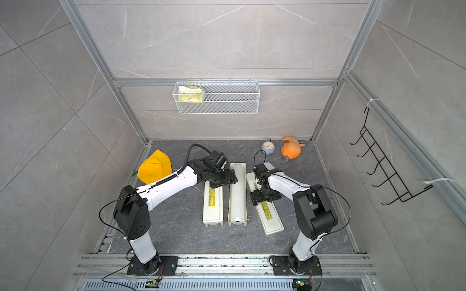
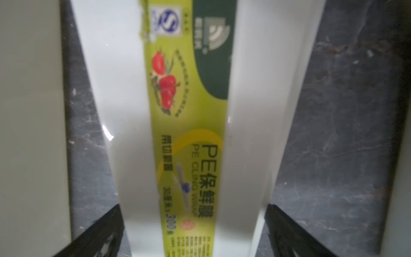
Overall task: Put plastic wrap rolls into dispensers
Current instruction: Pick up the lid from the center of the board, then move the plastic wrap cutting box to the center of the board.
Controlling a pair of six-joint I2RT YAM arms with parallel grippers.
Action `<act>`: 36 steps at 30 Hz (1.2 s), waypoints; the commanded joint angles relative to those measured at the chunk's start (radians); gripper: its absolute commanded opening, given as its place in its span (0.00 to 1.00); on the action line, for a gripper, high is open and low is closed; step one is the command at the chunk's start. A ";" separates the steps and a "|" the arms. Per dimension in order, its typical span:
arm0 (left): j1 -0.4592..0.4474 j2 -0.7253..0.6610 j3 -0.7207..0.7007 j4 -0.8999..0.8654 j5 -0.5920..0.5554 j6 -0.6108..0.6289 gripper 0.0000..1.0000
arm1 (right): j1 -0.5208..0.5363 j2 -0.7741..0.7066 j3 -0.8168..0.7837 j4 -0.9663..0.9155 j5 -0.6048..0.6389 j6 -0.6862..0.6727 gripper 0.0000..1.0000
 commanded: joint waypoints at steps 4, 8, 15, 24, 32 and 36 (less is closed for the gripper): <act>-0.002 -0.038 -0.017 0.037 0.037 -0.009 0.81 | 0.002 0.071 -0.013 0.001 -0.020 0.028 1.00; -0.004 -0.031 -0.023 0.051 0.051 -0.027 0.81 | 0.003 0.080 -0.031 0.028 -0.044 0.050 1.00; -0.005 -0.013 -0.058 0.101 0.068 -0.079 0.81 | 0.002 0.075 -0.040 0.056 -0.041 0.098 1.00; -0.021 0.063 -0.082 0.123 0.028 -0.134 0.81 | 0.003 0.021 -0.047 0.066 -0.037 0.116 1.00; -0.017 0.065 -0.136 0.094 -0.019 -0.127 0.80 | 0.003 0.015 -0.056 0.090 -0.047 0.162 0.98; -0.004 0.049 -0.178 0.086 -0.041 -0.131 0.80 | 0.003 -0.003 -0.061 0.104 -0.043 0.183 0.97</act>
